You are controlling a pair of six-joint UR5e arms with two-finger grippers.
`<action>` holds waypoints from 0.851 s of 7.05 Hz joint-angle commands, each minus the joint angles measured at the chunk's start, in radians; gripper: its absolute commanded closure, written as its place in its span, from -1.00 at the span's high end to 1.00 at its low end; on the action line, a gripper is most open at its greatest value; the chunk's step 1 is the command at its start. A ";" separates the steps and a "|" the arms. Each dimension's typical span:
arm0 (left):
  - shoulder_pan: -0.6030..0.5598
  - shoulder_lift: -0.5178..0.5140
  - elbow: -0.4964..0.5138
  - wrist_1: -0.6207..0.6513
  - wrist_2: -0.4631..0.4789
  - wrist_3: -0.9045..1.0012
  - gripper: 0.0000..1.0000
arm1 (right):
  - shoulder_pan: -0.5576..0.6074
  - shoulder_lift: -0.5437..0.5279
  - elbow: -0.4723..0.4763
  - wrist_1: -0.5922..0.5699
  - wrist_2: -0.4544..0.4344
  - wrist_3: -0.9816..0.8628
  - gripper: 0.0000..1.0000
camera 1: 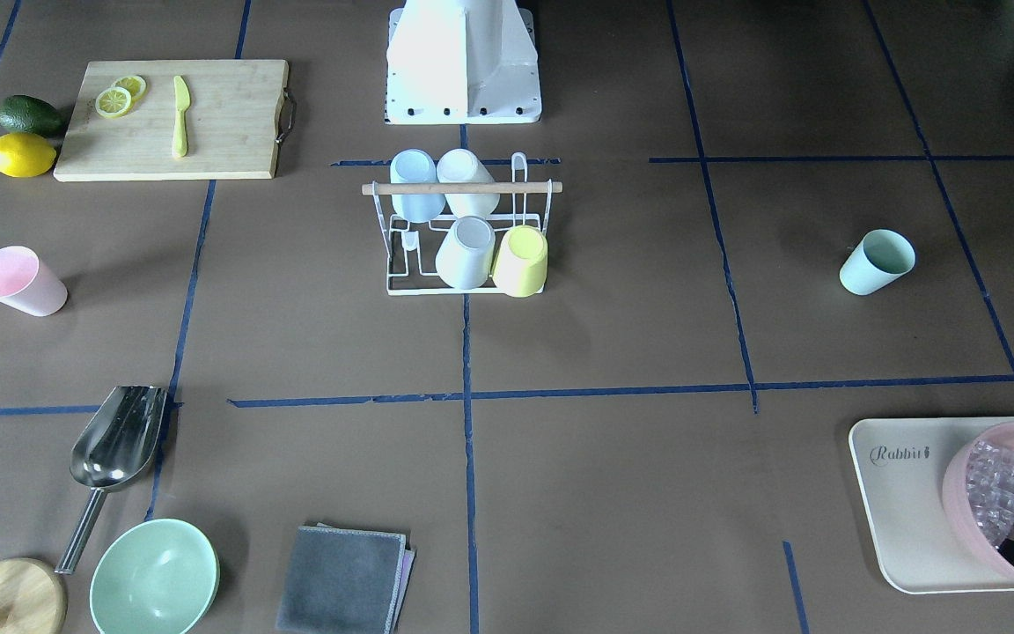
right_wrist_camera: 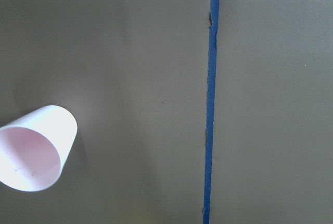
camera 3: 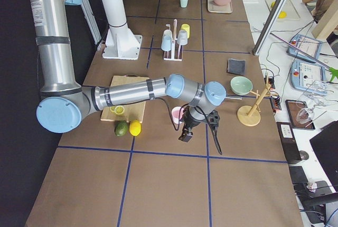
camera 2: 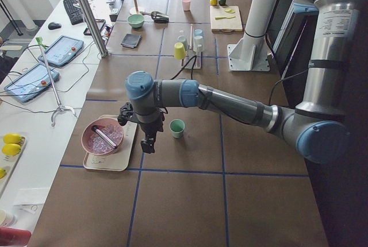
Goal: Place cup on cup holder
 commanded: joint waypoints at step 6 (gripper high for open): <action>0.142 -0.236 0.224 0.192 0.023 0.009 1.00 | -0.167 0.280 -0.405 -0.088 0.082 -0.068 1.00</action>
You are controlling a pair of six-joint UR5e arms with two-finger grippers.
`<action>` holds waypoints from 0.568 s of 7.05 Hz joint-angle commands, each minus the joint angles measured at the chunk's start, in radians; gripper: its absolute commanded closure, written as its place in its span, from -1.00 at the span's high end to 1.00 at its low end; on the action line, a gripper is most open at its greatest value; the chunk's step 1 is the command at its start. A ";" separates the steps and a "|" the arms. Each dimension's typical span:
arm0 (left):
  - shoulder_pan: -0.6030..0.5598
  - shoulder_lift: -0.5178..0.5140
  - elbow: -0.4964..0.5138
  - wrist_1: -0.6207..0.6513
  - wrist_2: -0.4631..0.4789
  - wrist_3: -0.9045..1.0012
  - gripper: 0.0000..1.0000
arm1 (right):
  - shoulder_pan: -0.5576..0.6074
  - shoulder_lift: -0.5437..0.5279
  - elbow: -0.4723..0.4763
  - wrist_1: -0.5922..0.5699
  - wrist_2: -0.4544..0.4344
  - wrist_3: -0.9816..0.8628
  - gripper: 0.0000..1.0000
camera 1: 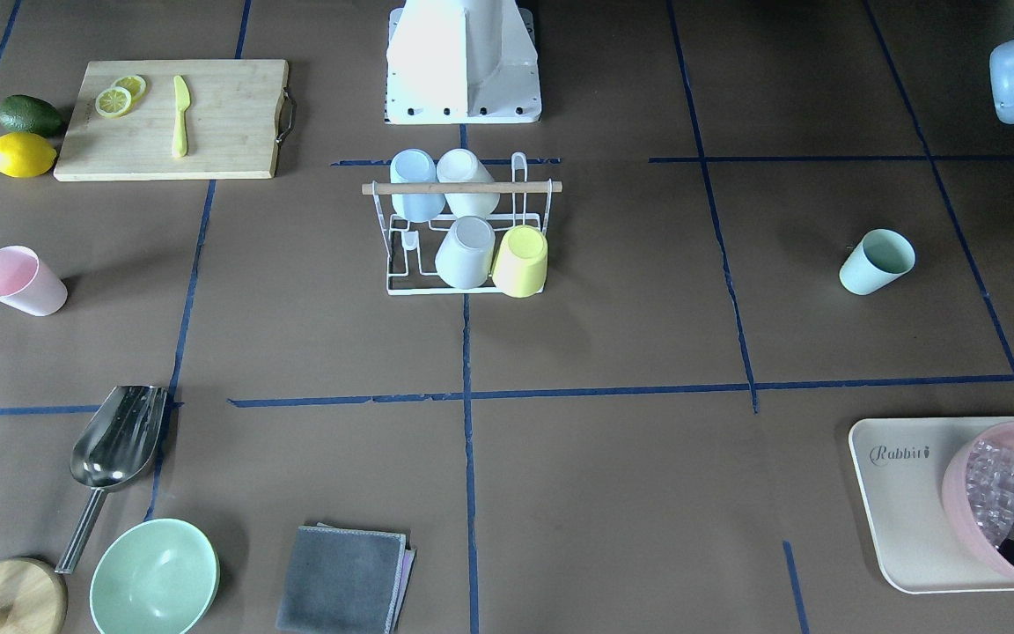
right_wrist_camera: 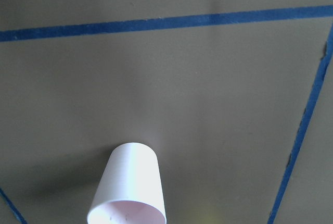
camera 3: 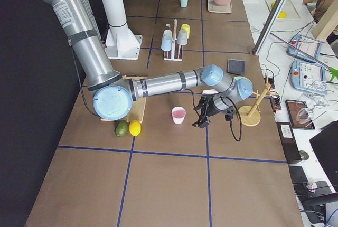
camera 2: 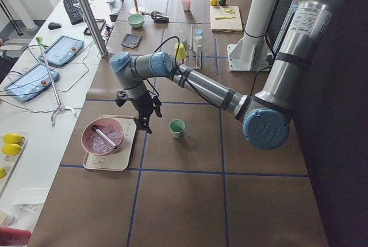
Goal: Place cup on cup holder
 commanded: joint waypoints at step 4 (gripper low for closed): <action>0.096 -0.244 0.415 0.005 -0.044 0.007 1.00 | -0.068 -0.016 -0.062 0.070 0.067 -0.014 0.97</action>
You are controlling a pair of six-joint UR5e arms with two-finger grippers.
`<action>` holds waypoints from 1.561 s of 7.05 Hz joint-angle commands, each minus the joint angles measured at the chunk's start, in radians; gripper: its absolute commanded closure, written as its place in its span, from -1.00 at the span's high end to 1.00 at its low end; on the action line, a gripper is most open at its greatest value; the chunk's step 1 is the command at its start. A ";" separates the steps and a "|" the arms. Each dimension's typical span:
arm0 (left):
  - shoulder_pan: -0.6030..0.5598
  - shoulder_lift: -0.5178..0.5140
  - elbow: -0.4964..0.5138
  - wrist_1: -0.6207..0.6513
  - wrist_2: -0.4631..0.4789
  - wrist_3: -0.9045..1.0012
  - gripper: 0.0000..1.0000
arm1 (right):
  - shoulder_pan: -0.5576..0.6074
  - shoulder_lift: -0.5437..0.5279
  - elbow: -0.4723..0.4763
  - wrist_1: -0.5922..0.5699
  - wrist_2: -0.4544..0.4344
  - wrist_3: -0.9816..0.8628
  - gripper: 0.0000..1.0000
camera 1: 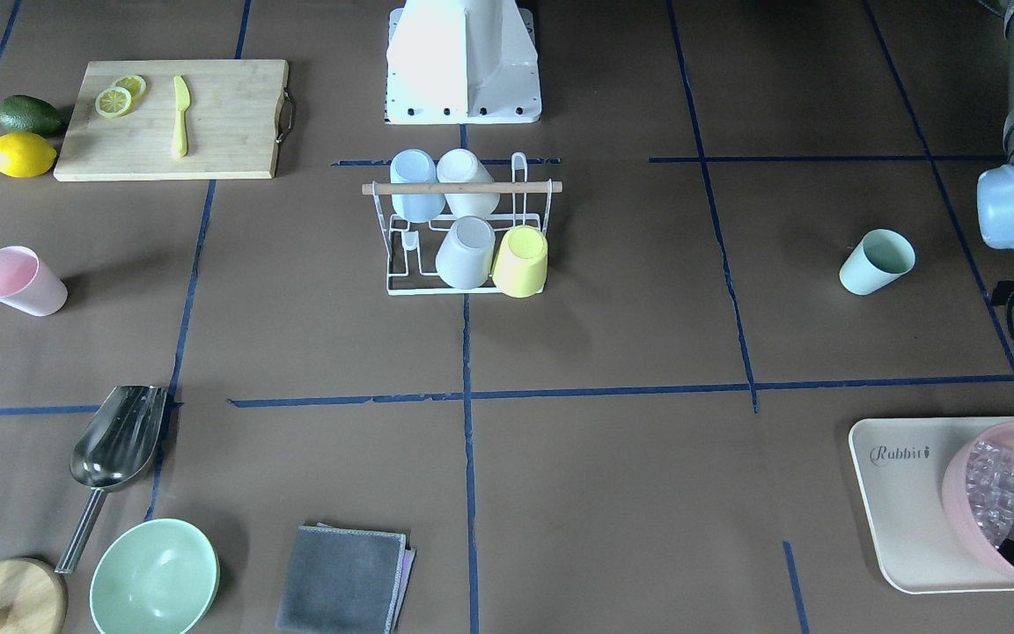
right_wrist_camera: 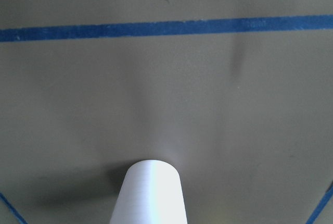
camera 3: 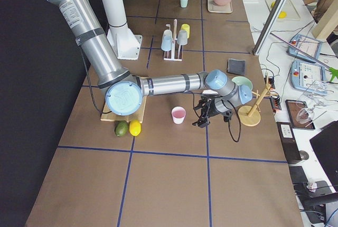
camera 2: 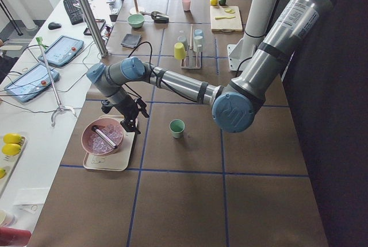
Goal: Place cup on cup holder
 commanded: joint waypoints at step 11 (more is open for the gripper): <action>0.314 0.028 0.055 0.047 0.002 -0.010 1.00 | -0.127 -0.066 -0.002 0.033 0.090 0.007 0.98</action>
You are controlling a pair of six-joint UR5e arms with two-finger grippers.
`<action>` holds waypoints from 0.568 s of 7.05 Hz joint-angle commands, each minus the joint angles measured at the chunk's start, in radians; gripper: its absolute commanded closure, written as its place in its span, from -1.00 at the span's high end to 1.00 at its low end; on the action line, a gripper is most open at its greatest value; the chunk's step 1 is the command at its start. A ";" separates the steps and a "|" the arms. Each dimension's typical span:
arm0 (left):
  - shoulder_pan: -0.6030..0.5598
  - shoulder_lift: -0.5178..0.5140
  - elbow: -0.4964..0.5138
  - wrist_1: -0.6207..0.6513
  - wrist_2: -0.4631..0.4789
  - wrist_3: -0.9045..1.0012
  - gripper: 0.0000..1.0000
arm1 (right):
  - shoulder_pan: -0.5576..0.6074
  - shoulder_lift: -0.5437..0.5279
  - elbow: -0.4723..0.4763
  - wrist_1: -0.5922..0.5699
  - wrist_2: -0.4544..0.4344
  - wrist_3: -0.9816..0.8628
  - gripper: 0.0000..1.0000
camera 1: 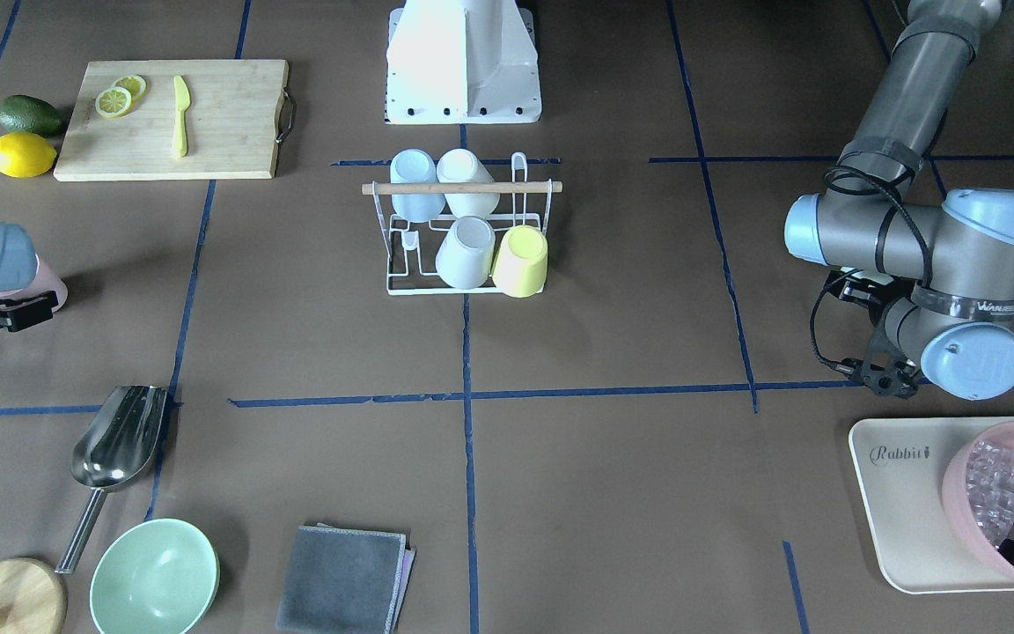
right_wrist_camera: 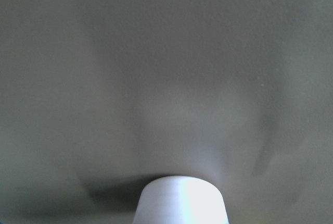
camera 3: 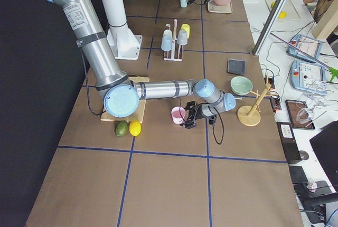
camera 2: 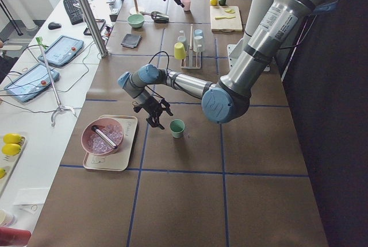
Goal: Place cup on cup holder
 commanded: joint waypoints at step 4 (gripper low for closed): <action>0.041 0.030 0.056 0.038 -0.001 0.000 1.00 | -0.027 -0.015 0.000 0.019 0.002 -0.002 0.98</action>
